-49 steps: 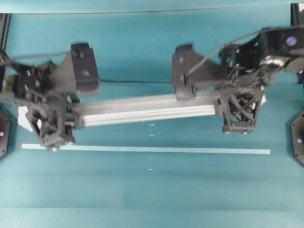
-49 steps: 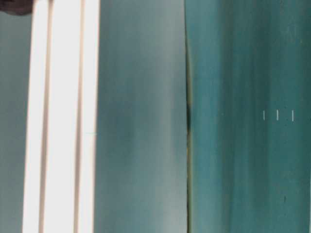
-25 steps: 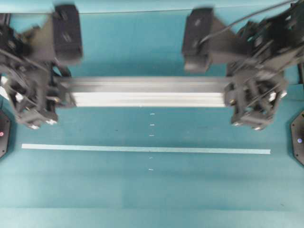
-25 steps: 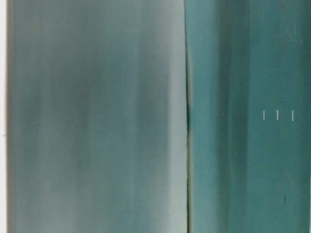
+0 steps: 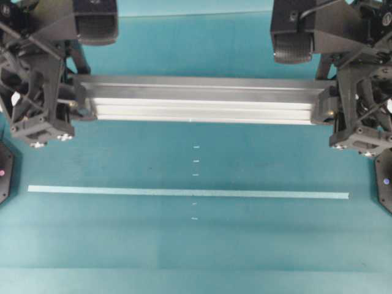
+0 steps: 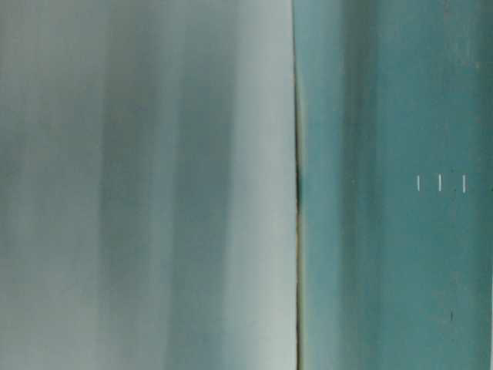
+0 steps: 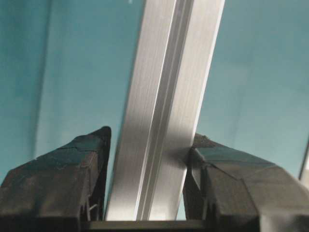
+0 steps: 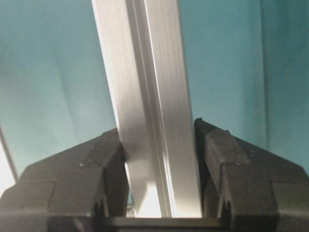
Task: Lift the metal rail with both hands.
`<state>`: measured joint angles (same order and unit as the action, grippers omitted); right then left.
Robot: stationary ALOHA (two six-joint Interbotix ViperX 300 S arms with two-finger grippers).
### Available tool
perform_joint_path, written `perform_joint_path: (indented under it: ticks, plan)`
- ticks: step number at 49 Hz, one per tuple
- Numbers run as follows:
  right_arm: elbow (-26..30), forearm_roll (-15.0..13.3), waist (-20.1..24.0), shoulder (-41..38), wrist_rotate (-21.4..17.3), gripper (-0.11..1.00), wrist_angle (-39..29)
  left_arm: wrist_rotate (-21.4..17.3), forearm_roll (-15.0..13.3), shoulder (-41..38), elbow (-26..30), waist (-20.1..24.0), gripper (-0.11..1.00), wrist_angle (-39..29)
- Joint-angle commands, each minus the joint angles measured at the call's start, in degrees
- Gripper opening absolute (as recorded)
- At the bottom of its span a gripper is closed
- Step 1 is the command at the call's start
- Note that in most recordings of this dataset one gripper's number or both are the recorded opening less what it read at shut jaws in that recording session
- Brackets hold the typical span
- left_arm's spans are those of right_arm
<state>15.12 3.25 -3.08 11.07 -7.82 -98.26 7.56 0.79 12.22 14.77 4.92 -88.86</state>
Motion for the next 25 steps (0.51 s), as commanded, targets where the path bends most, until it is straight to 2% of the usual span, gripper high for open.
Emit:
perform_joint_path:
  ticks: [1,10,25]
  plan:
    - [1.93,0.00,0.35,-0.09,-2.55,0.38,1.14,1.32,0.70,-0.62,3.87,2.29,0.35,0.00]
    - [2.11,-0.26,0.26,0.35,-2.64,0.38,1.05,1.32,0.70,-1.67,5.89,2.20,0.35,-0.70]
    - [1.05,-1.32,0.09,0.62,-2.64,0.38,1.14,1.49,0.70,-2.37,6.06,2.11,0.35,-0.53]
